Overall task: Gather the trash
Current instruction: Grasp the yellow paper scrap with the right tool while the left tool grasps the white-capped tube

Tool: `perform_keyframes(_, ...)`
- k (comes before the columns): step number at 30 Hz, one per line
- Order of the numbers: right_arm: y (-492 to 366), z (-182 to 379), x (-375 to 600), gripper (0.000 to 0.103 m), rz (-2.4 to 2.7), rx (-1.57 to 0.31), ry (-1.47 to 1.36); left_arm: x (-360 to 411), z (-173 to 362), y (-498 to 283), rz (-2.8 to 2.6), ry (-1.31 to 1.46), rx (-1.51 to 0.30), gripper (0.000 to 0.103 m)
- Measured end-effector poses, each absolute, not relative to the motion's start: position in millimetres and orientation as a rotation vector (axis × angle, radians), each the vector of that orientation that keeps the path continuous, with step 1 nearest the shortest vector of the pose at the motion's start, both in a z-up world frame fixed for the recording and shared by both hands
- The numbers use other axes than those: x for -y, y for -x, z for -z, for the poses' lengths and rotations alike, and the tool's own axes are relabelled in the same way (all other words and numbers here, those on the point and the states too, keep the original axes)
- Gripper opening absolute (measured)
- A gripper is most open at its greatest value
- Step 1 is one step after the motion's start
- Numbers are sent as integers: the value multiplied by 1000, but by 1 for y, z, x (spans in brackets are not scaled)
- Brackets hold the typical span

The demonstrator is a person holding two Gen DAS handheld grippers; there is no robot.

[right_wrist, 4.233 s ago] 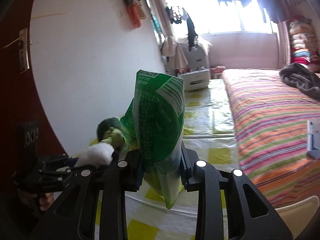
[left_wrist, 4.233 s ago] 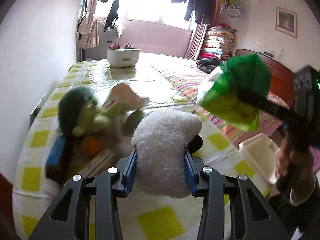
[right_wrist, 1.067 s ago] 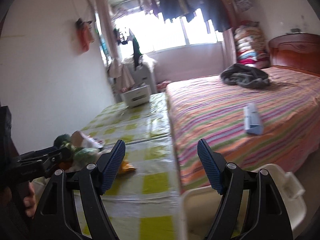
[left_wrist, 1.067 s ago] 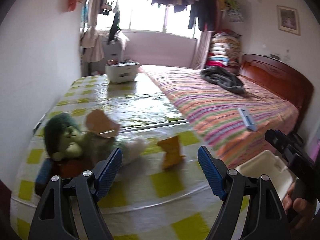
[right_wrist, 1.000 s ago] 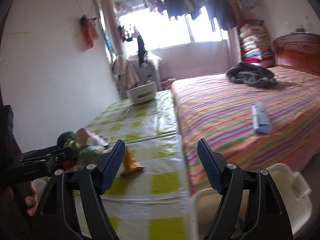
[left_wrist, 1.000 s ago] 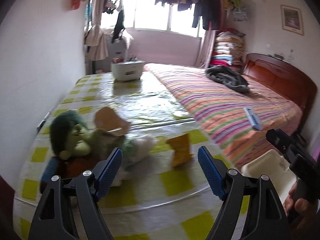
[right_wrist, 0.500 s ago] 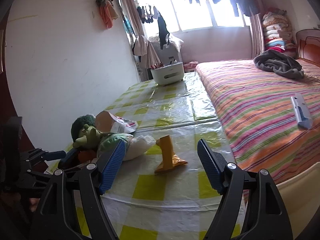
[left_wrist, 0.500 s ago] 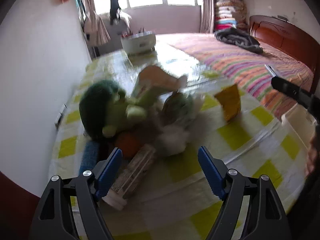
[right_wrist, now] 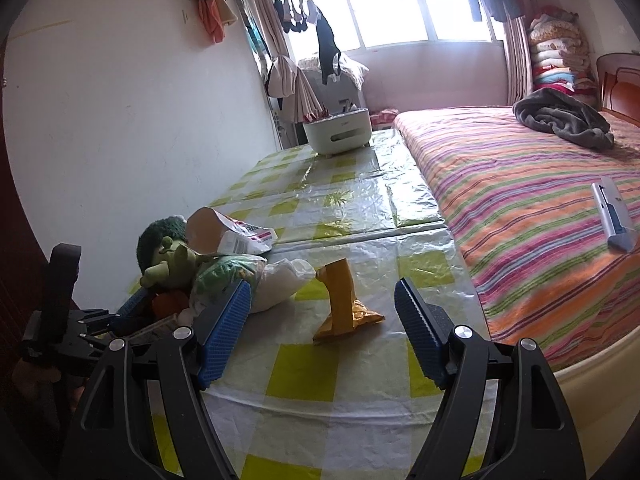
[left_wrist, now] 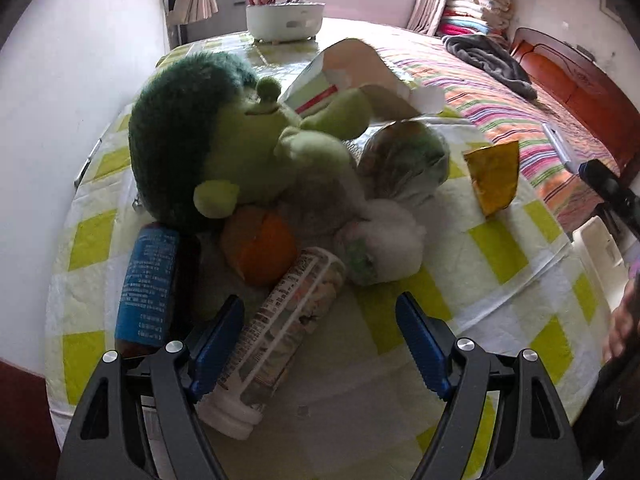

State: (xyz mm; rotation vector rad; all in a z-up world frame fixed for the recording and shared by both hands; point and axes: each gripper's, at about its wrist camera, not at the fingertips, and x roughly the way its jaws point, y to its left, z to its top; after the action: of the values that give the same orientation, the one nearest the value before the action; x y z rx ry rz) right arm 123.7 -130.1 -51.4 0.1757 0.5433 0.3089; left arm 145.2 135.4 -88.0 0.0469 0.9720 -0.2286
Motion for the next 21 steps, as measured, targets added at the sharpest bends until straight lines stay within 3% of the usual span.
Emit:
perform_keyframes(8,-169,69,125,74,-296,-663,-154,-133,95,-147,233,-18,-987,75)
perform_keyframes(11,-185,79,119,74,-304,-710,-128,-134,94,-147,221,-9,-976,64)
perform_keyframes(13,-192,83,113,74,-307,-728,-95,-137,93,-147,211,-5,-971,50)
perform_keyframes(17,-206,94,99,72,-312,-788,-28,-142,92,-147,207,27,-966,42)
perform_keyframes(18,-210,97,96,68,-316,-816,-23,-143,92,-147,209,29,-965,40)
perform_keyframes(20,-215,103,94,27,-328,-856,-21,-143,92,-147,209,36,-963,36)
perform_keyframes(21,-216,105,95,21,-332,-868,-26,-144,92,-146,212,40,-962,35)
